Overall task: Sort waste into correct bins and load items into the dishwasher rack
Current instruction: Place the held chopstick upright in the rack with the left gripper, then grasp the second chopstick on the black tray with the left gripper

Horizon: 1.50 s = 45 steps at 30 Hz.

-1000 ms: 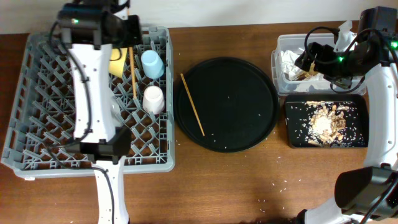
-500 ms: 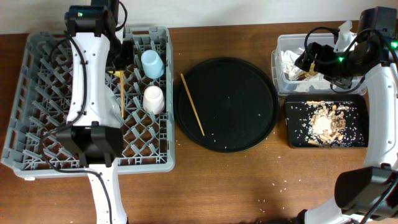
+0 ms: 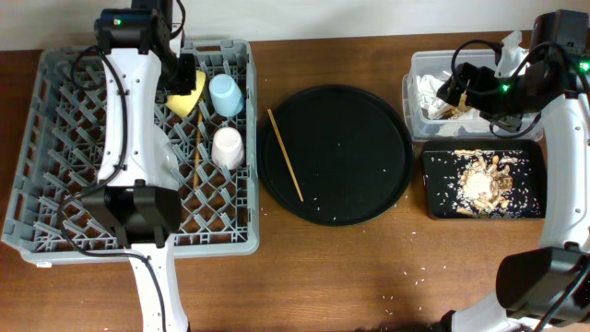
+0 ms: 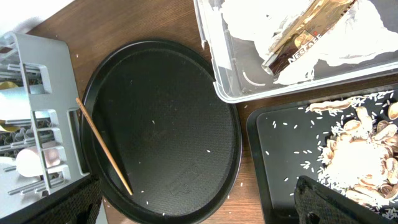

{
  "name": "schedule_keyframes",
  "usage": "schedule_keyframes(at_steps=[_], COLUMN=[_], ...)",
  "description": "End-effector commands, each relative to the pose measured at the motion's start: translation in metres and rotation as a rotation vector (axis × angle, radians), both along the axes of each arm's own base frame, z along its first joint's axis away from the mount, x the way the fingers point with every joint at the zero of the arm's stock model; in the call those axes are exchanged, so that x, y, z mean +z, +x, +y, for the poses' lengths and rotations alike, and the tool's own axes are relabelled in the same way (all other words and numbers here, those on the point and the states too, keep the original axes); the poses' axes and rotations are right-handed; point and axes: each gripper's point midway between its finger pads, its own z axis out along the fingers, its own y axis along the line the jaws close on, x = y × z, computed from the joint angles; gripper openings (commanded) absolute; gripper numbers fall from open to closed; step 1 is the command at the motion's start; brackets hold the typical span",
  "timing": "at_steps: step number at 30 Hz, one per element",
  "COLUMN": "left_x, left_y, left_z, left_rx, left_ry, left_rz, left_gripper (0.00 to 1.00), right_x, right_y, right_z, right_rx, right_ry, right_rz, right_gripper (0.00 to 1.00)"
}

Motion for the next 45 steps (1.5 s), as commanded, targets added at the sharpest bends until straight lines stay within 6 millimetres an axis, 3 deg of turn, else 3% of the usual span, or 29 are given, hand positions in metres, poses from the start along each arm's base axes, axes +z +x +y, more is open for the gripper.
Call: schedule_keyframes(at_steps=[1, 4, 10, 13, 17, 23, 28, 45], left_x=[0.006, 0.010, 0.002, -0.018, -0.065, -0.115, -0.135, -0.172], left_y=[0.005, 0.006, -0.001, -0.006, -0.026, -0.035, -0.033, -0.032], left_z=[-0.006, -0.031, -0.123, -0.152, -0.180, -0.203, -0.196, -0.194], left_rx=[-0.028, -0.079, -0.185, -0.171, -0.106, -0.134, -0.086, -0.063], left_ry=[-0.004, -0.040, -0.117, -0.116, -0.122, -0.112, -0.052, -0.045], left_rz=[-0.032, -0.050, -0.050, -0.024, 0.077, 0.110, 0.091, 0.083], left_gripper=[0.34, 0.34, 0.29, 0.29, 0.28, 0.22, 0.21, 0.29], right_x=[-0.002, -0.002, -0.002, -0.002, -0.003, -0.003, -0.004, -0.004], right_y=[0.000, 0.000, 0.000, 0.000, -0.002, -0.002, -0.004, -0.004], right_z=[0.001, 0.001, 0.001, 0.001, 0.001, 0.001, 0.002, 0.002], right_rx=[0.008, 0.008, 0.008, 0.008, 0.008, 0.008, 0.008, 0.008], right_ry=[-0.010, -0.010, -0.010, -0.010, -0.008, -0.008, -0.006, -0.006], right_rz=[0.005, 0.004, 0.004, 0.007, 0.017, 0.016, 0.023, 0.023], right_gripper=[1.00, 1.00, 1.00, 1.00, 1.00, 1.00, 1.00, 1.00])
